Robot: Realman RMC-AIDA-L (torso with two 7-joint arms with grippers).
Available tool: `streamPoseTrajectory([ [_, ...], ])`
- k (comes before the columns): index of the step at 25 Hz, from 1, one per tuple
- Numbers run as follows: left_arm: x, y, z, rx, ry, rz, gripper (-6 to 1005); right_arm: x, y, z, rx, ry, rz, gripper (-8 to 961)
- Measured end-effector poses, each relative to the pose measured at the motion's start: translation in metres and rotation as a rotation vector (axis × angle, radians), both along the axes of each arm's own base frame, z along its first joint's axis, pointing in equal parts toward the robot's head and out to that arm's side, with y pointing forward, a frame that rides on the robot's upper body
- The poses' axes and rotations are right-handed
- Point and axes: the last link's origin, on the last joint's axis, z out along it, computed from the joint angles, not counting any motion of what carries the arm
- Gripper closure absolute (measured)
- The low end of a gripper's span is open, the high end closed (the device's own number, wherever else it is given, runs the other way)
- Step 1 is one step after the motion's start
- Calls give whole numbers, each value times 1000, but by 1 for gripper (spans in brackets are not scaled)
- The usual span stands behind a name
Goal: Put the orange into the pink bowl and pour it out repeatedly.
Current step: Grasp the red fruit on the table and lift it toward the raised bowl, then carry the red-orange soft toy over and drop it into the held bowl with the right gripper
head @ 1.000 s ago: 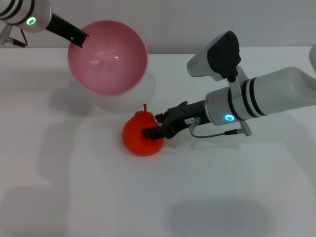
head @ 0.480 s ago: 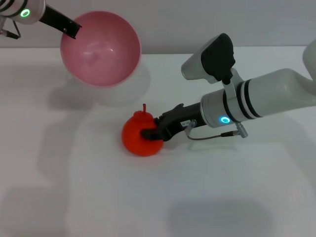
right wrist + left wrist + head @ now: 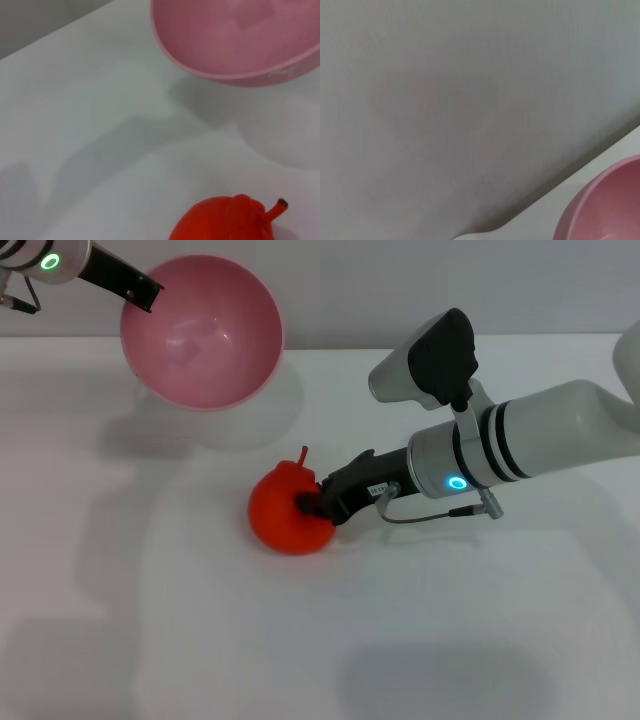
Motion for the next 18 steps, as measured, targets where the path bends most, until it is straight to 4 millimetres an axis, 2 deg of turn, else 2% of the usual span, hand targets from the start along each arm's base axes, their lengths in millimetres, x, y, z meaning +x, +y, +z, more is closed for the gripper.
streamPoseTrajectory([
  [4,-1,0,0,3,0,1,956,-2,1,2,9,8,14,817],
  [8,-4,0,1,5,1,6,956,4,7,15,70,44,-9,844],
  [18,-13,-2,1,14,-3,20,956,32,22,89,340,204,-97,906],
])
